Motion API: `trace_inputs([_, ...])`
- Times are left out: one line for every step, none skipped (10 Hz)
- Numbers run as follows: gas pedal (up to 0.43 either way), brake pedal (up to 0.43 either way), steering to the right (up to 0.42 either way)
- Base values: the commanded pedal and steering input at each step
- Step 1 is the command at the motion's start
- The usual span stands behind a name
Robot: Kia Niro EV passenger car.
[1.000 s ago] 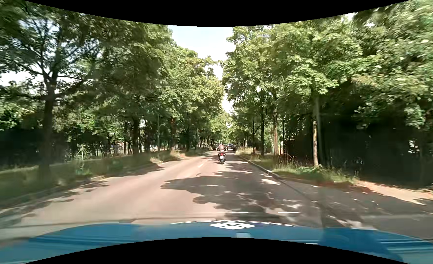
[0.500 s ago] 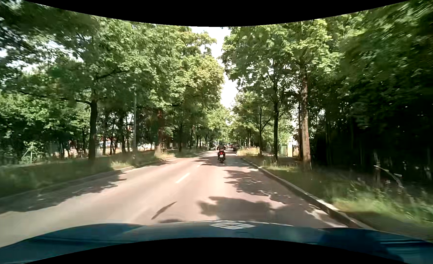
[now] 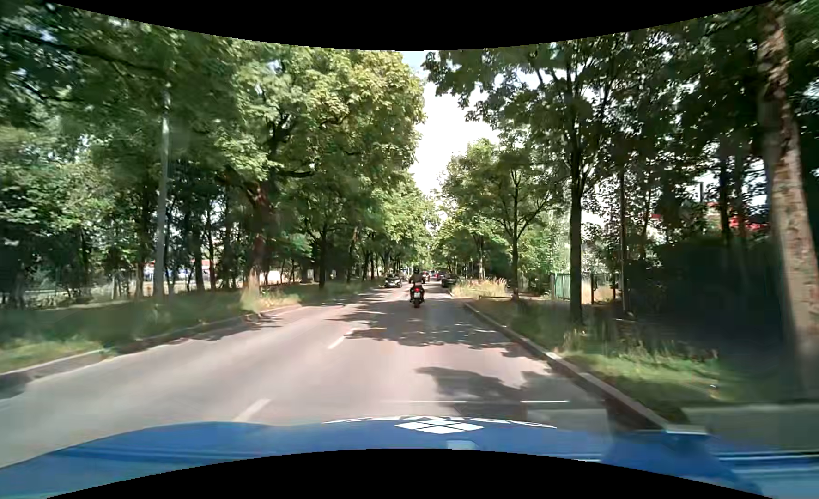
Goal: Follow the waypoints while adhering to traffic rules and regulations
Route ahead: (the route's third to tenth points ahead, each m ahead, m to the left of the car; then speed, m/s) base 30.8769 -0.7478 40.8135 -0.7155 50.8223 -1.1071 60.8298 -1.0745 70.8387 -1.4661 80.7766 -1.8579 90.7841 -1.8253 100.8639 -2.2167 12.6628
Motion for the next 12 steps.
trace_inputs([0.000,0.000,0.000])
trace_inputs([0.000,0.000,0.000])
trace_inputs([0.000,0.000,0.000])
trace_inputs([0.000,0.000,0.000])
trace_inputs([0.000,0.000,0.000])
trace_inputs([0.000,0.000,0.000])
trace_inputs([0.000,0.000,0.000])
trace_inputs([0.000,0.000,0.000])
trace_inputs([0.000,0.000,0.000])
trace_inputs([0.000,0.000,0.000])
trace_inputs([0.000,0.000,0.000])
trace_inputs([0.000,0.000,0.000])
